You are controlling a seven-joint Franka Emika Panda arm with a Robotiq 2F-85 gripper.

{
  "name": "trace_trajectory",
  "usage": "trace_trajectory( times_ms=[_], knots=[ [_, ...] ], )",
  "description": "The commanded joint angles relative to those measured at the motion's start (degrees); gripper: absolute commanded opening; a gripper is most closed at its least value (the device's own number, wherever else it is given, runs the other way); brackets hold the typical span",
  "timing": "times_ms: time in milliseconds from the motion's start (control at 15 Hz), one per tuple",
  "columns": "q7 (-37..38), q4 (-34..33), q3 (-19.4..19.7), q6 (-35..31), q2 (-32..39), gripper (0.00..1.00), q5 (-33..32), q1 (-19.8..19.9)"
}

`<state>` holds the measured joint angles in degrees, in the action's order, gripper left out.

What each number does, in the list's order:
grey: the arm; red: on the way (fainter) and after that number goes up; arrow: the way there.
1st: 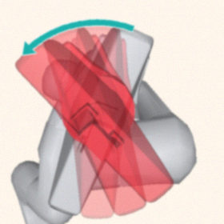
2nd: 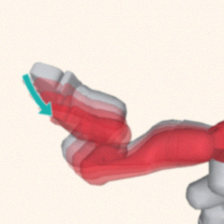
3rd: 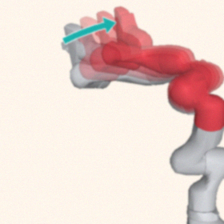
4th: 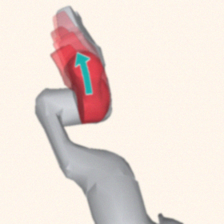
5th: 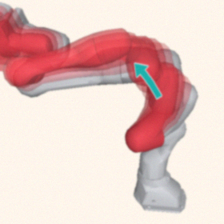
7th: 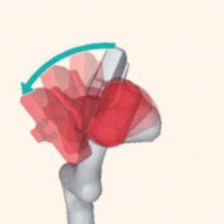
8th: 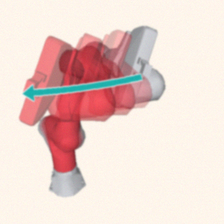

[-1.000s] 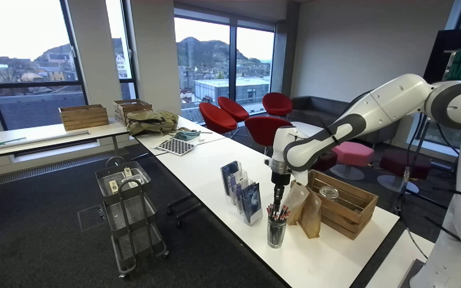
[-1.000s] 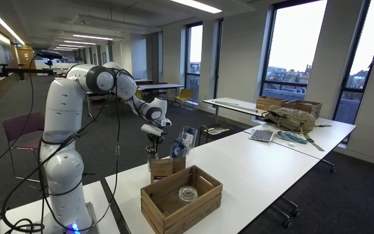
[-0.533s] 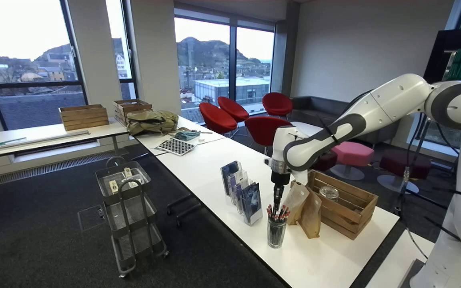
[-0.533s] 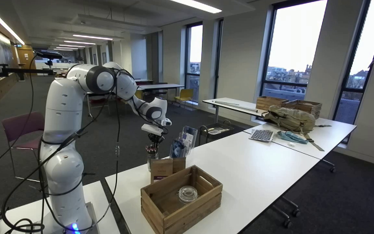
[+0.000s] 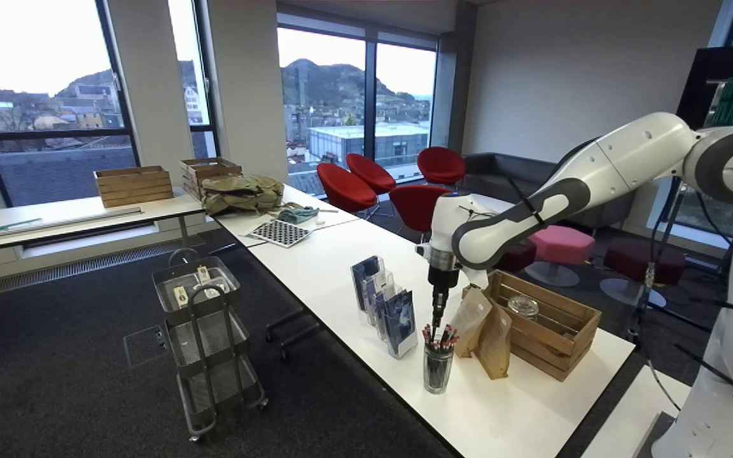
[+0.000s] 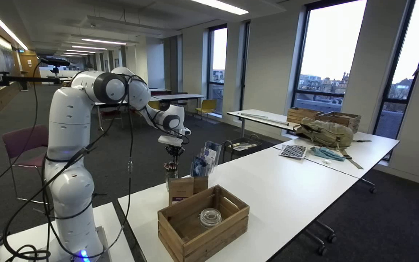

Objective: Take one of the pencils out of the cup

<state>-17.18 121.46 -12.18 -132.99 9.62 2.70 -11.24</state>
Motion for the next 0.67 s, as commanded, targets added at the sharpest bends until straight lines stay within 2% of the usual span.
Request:
trace_trajectory(
  times_ms=[0, 600],
  knots=[
    [1.28, 0.11, -0.10, 3.29, -3.86, 0.02, -4.07, -0.38],
    [1.15, -0.09, -0.45, 12.98, -11.18, 0.02, -8.89, -0.72]
  ],
)
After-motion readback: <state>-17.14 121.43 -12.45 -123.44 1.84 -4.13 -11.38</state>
